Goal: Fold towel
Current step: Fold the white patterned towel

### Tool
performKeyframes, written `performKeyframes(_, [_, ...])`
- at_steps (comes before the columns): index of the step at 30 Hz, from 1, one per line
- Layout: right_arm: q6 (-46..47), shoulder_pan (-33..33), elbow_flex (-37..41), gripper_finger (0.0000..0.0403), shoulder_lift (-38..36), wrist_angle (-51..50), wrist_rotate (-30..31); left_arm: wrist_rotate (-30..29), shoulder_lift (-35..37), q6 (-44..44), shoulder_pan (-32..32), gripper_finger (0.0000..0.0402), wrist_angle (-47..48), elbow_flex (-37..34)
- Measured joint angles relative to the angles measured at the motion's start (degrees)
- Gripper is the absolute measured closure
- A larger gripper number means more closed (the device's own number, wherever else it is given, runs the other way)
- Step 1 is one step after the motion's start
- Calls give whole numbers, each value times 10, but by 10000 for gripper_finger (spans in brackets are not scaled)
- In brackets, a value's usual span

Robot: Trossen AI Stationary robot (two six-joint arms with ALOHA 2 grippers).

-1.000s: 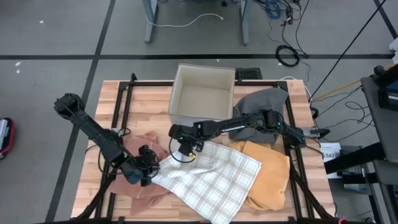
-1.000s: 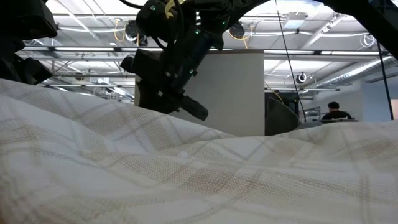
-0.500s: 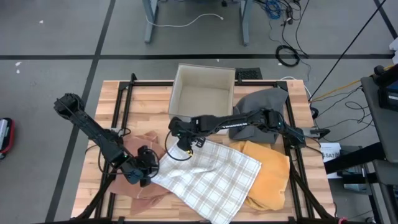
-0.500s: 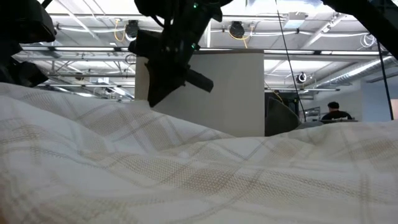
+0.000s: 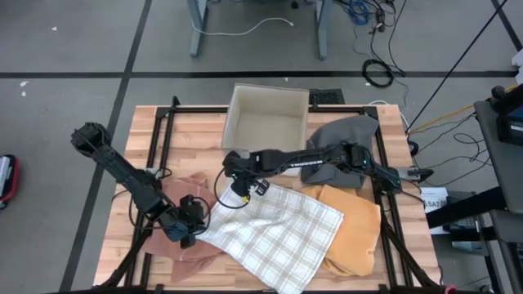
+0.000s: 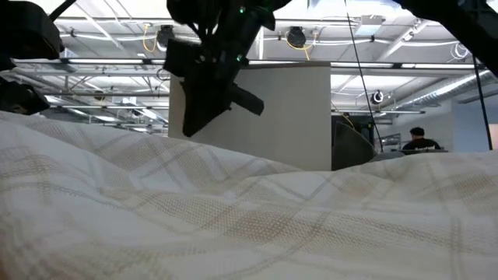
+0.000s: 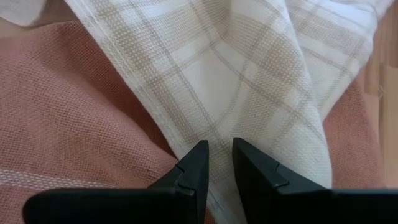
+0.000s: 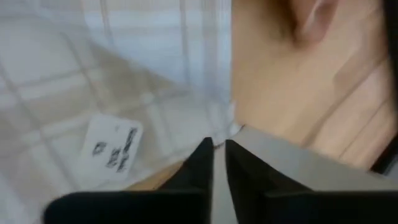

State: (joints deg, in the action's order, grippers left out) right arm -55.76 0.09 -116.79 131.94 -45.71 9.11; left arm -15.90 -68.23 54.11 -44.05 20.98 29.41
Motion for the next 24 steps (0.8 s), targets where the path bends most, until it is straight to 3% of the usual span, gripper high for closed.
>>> performKeyframes(7, [181,24,0,265,-13,-116,14,3,0,-2,0,323,0,0])
performKeyframes(11, [299,49,2,227,-13,-217,13,3,0,-4,0,323,1,0])
performKeyframes(24, [495,126,25,233,-14,-274,10,2,0,-8,0,323,1,0])
